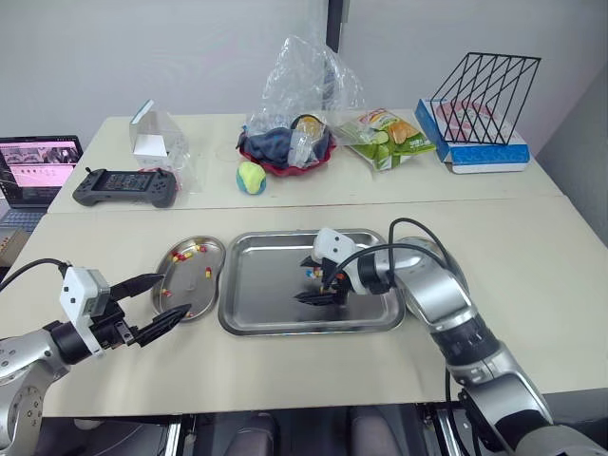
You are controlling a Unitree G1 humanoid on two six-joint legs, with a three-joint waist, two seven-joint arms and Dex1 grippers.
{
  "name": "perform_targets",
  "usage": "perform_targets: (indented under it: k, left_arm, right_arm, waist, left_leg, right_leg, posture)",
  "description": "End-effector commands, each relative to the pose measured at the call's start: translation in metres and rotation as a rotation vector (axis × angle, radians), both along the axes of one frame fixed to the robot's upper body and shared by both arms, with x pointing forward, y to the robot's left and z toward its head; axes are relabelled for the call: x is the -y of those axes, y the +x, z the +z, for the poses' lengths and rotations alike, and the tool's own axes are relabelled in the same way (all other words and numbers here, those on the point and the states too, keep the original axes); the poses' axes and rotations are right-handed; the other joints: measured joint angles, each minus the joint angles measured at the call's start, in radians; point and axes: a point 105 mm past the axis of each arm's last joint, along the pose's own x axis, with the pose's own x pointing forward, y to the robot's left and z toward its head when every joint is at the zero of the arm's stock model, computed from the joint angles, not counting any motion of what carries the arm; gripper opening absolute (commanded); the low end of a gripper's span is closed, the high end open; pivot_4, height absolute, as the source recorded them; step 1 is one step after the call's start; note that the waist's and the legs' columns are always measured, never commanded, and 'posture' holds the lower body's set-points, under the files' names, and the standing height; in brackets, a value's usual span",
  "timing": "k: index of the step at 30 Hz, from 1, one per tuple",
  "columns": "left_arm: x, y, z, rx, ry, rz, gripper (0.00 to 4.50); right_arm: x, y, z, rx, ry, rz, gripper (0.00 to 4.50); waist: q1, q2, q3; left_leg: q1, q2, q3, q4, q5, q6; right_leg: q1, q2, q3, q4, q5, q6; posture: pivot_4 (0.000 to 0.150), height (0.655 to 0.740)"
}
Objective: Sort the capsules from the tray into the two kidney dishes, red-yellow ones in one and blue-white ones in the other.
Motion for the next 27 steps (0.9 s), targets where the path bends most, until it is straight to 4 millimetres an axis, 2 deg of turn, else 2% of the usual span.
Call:
perform_targets:
  k: [1,3,6,12,15,20,27]
  left_arm:
    - [-0.003,-0.002,0.013,0.029,-0.012,-0.011,4.50]
    - [-0.003,-0.002,0.014,0.029,-0.008,-0.020,4.50]
    - [-0.003,-0.001,0.016,0.031,-0.005,-0.026,4.50]
    - [-0.003,0.001,0.017,0.032,0.001,-0.028,4.50]
    - [-0.003,0.001,0.016,0.032,0.008,-0.024,4.50]
    - [-0.003,0.000,0.016,0.034,0.010,-0.022,4.50]
    - [-0.004,0.001,0.015,0.027,0.022,-0.017,4.50]
  right_arm:
    - [0.002,0.000,0.020,0.073,-0.038,-0.133,3.85]
    - [-0.004,-0.008,0.021,-0.006,-0.019,-0.131,3.85]
    - [-0.005,-0.009,0.019,-0.048,-0.035,-0.163,3.85]
    - [-0.010,-0.002,0.020,-0.069,0.000,-0.235,3.85]
    - [-0.010,0.004,0.013,-0.098,0.003,-0.292,3.85]
    - [-0.012,0.006,0.009,-0.094,-0.009,-0.298,2.38]
    - [-0.012,0.008,0.002,-0.086,-0.035,-0.308,2.38]
  waist:
    - [0.006,0.000,0.000]
    - [0.009,0.000,0.000]
    - [0.009,0.000,0.000]
    - [0.009,0.000,0.000]
    - [0.007,0.000,0.000]
    - [0.008,0.000,0.000]
    - [0.007,0.000,0.000]
  left_leg:
    - [0.000,0.000,0.000,0.000,0.000,0.000]
    - [-0.002,0.000,0.000,0.000,0.000,0.000]
    - [-0.002,0.000,0.000,0.000,0.000,0.000]
    - [-0.002,0.000,0.000,0.000,0.000,-0.001]
    - [-0.002,0.000,0.000,0.000,0.001,-0.001]
    - [-0.002,0.000,0.000,0.000,0.001,-0.001]
    - [-0.002,0.000,0.000,0.000,0.001,-0.001]
  right_leg:
    - [-0.001,0.000,0.000,0.000,0.000,0.000]
    - [-0.002,0.000,0.000,0.000,0.000,-0.001]
    - [-0.002,0.000,0.000,0.000,0.001,-0.001]
    - [-0.002,0.000,0.000,0.000,0.001,-0.001]
    - [-0.002,0.000,0.000,0.000,0.001,-0.001]
    - [-0.002,0.000,0.000,0.000,0.001,-0.001]
    - [-0.003,0.000,0.000,0.000,0.001,-0.001]
  posture:
    - [0.150,0.7400]
    - [0.150,0.7400]
    - [0.150,0.7400]
    - [0.150,0.7400]
    - [0.150,0.7400]
    - [0.150,0.7400]
    - [0.150,0.7400]
